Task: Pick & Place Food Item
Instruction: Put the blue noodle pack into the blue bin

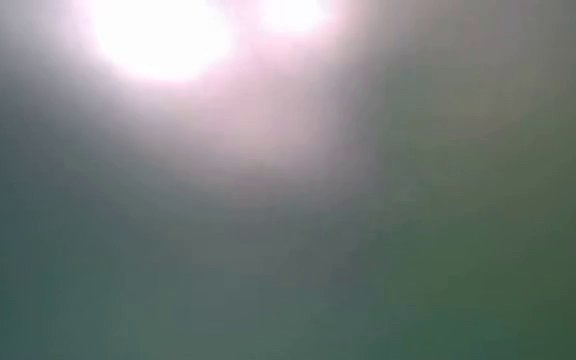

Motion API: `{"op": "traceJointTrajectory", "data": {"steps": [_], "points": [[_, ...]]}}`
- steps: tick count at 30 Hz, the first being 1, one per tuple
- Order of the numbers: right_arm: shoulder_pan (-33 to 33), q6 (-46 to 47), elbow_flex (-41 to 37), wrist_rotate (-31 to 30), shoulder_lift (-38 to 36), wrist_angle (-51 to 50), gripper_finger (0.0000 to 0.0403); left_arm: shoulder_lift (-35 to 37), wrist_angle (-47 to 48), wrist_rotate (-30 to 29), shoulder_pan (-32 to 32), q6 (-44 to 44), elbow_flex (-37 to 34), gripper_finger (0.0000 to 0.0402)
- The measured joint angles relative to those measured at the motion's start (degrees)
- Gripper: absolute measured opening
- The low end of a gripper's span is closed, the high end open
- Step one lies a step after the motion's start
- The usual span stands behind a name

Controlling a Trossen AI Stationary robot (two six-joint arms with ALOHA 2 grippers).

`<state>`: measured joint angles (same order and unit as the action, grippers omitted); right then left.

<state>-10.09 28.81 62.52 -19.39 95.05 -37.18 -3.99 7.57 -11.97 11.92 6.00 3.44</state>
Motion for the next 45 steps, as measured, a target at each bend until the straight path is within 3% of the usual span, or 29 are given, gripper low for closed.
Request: {"op": "traceJointTrajectory", "data": {"steps": [16, 28, 37, 45], "points": [[2.70, 1.27, -0.07, 1.99, -8.85, -12.30, 0.0011, 0.02, 0.00, 0.00, 0.00, 0.00, 0.00, 0.0000], [5.92, 4.64, -0.07, 6.80, -19.59, -20.87, 0.0011, 0.02, 0.00, -0.02, 0.00, 0.00, 0.00, 0.0000], [10.57, 4.97, -0.09, 17.59, -28.44, -24.42, 0.0011, 0.02, 0.00, -0.01, 0.01, 0.00, 0.00, 0.0000], [16.46, 14.59, 0.05, 25.92, -34.68, -30.29, 0.0011, 0.02, 0.00, -0.02, 0.00, 0.02, 0.00, 0.0000]]}}
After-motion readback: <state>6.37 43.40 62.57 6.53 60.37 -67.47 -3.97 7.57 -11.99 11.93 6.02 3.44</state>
